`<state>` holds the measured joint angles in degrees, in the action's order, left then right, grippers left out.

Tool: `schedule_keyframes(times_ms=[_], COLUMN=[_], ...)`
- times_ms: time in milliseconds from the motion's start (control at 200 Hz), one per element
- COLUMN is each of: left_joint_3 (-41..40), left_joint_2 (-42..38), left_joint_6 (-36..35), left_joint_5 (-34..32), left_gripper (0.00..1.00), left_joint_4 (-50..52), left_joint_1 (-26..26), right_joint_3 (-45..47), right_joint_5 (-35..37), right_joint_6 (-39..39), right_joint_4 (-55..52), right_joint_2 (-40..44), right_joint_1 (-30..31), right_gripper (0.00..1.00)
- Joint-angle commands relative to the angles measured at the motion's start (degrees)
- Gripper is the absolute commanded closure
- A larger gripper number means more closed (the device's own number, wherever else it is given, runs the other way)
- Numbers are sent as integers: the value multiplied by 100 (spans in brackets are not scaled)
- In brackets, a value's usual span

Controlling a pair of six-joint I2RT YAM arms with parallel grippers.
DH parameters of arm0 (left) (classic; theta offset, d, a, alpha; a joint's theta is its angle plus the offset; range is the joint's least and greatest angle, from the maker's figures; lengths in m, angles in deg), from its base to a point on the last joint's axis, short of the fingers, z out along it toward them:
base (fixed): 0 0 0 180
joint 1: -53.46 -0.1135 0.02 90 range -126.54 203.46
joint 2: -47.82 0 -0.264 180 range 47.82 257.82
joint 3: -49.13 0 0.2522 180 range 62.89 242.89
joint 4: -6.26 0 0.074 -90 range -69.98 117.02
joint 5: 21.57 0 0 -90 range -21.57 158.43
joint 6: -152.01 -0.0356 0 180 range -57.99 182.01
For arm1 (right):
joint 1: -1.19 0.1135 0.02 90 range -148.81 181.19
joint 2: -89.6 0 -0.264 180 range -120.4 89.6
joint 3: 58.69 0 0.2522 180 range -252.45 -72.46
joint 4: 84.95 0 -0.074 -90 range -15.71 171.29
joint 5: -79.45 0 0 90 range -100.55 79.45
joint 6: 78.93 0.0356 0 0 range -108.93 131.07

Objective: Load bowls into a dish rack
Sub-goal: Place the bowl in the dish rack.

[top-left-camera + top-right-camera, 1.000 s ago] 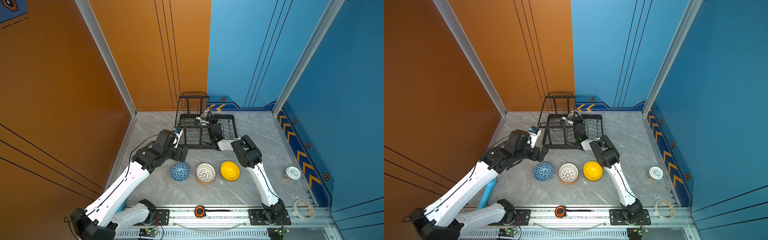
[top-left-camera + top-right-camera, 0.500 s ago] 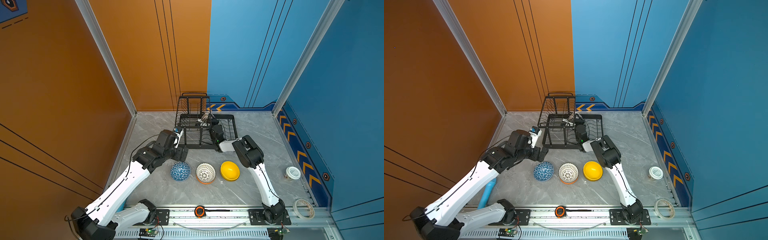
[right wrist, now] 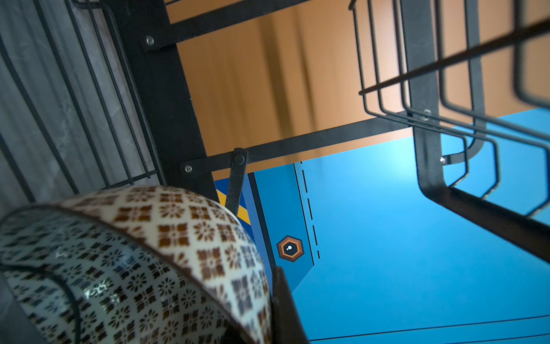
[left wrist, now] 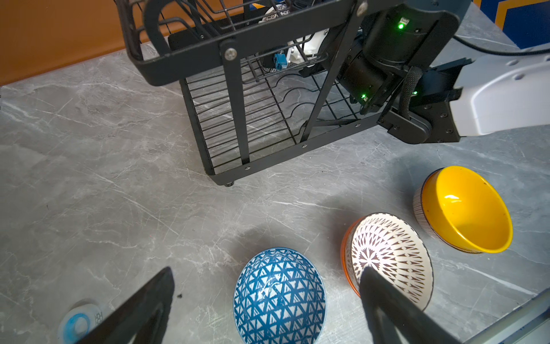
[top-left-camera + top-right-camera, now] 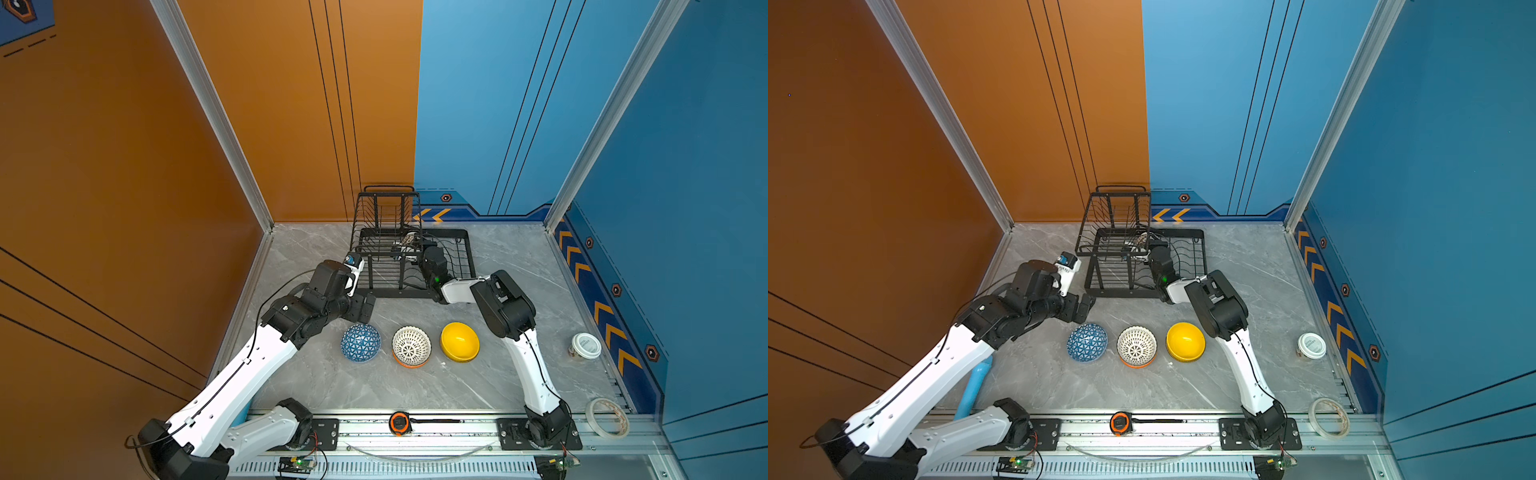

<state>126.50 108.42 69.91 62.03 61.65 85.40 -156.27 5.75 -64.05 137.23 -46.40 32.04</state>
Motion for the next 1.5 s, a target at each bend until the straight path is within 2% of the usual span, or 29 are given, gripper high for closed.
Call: schedule_keyframes(times_ms=[0, 155, 355, 591, 716, 736, 771, 806, 996, 1197, 1497], left_joint_3=[-31, -1, 12, -2, -16, -16, -16, -21, 52, 115, 140], left_joint_2=[-92, -103, -125, -179, -237, -241, -246, -258, -280, -269, -294], left_joint_6=[-69, -78, -113, -100, -96, -101, -113, -135, -201, -259, -324], left_joint_5=[-100, -38, -11, 1, -11, -11, -5, 6, 72, 79, 69], left_gripper=[2, 2, 2, 2, 2, 2, 2, 2, 2, 2, 2], left_joint_4=[48, 47, 49, 55, 56, 56, 56, 56, 47, 54, 55], left_joint_1=[34, 41, 45, 59, 60, 59, 65, 61, 64, 66, 49], right_joint_3=[79, 12, -109, -128, -12, 25, 90, 156, 533, 908, 1644], right_joint_5=[181, 344, 473, 552, 544, 529, 503, 492, 495, 757, 912], right_joint_6=[173, 222, 319, 322, 322, 322, 326, 330, 250, -375, -395], right_joint_4=[-537, -648, -812, -901, -905, -909, -886, -888, -871, -278, -63], right_joint_2=[245, 232, 300, 482, 656, 700, 760, 833, 1176, 1195, 1811], right_joint_1=[-16, -1, -18, -9, -12, -9, -10, -21, -70, -180, -325], right_gripper=[100, 98, 81, 65, 47, 40, 20, 14, 9, 6, 4])
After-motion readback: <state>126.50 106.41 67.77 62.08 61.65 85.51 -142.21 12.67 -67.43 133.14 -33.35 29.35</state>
